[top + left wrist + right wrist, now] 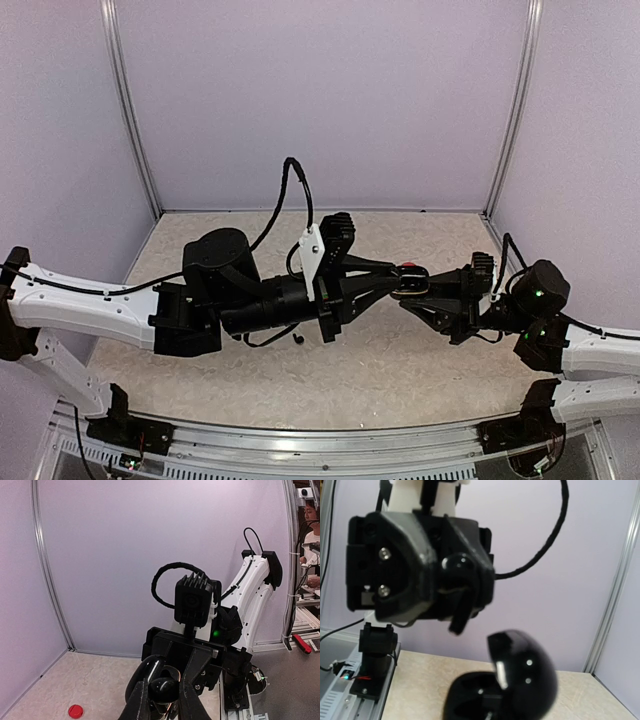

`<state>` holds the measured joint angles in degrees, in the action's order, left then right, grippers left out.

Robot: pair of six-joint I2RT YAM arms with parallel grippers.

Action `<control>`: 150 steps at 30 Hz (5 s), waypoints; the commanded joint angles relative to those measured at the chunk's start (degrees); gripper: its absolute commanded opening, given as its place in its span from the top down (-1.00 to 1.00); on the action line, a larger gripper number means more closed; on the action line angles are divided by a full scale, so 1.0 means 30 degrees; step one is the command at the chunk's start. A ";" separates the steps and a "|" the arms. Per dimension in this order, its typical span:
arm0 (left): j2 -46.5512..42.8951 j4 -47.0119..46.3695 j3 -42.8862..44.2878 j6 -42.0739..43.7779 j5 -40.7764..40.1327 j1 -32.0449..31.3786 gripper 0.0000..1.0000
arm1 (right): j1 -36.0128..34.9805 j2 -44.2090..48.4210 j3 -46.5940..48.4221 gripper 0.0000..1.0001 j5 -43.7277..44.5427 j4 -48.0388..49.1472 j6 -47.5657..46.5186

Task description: Insert the wireless bluetooth earbuds into the charging case

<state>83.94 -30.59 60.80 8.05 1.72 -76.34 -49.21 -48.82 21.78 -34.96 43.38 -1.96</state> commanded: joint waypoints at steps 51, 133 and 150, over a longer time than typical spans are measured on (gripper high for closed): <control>0.1519 -0.0703 -0.0307 0.1369 -0.3444 -0.0072 0.72 | -0.0748 0.0840 0.0299 0.97 0.0660 0.1925 0.2509; -0.0832 -0.4079 -0.2510 0.0685 0.1373 0.0743 0.76 | -0.1695 -0.1664 0.1999 1.00 0.1128 0.0436 0.1191; -0.0356 -0.4130 -0.2540 0.0680 0.0824 0.0953 0.76 | -0.1985 -0.1489 0.2086 1.00 0.0989 0.0489 0.1216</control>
<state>82.06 -41.56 53.49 10.46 5.06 -73.91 -54.37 -53.78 26.37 -31.92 43.72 1.17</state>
